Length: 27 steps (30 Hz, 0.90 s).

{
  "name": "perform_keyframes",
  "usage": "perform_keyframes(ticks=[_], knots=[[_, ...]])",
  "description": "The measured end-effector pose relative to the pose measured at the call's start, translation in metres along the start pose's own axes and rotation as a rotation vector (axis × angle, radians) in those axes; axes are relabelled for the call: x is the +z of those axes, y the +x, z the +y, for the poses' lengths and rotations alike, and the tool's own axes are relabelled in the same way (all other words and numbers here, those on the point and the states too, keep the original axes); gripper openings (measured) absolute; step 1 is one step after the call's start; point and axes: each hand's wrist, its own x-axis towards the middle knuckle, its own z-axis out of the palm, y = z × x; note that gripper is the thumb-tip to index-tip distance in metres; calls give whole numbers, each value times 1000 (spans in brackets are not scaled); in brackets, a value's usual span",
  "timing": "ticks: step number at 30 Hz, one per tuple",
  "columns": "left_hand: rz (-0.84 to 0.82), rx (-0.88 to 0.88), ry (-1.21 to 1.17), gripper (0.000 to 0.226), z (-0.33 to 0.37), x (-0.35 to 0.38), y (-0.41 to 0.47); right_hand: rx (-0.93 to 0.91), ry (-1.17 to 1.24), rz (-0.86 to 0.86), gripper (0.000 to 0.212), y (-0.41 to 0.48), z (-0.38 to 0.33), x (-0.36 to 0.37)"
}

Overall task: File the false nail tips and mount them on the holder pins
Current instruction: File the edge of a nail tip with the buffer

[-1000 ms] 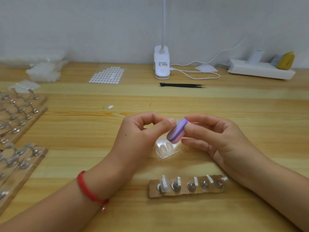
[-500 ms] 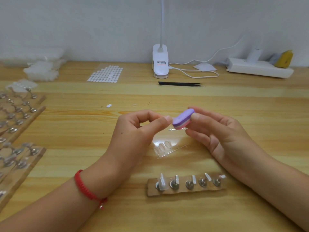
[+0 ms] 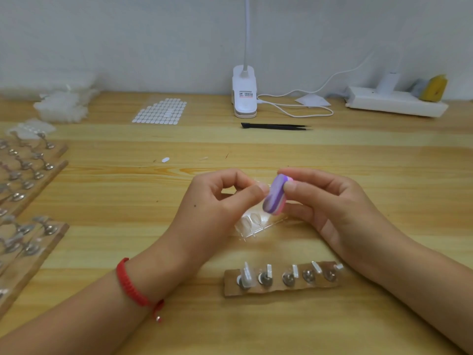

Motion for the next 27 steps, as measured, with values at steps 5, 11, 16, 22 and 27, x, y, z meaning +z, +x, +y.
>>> perform_keyframes(ticks=[5,11,16,22,27], knots=[[4,-9,7,21,0,-1,1,15,86,46,24,3,-2,-6],[-39,-29,8,13,-3,-1,1,8,-67,-18,26,-1,-1,-2],[0,-36,-9,13,-5,-3,3,37,-63,-27,29,-1,-2,-2],[-139,-22,51,16,-6,0,1,23,-64,9,35,2,0,-2],[-114,-21,17,22,-7,-2,2,31,-85,-13,32,0,-1,-1]])
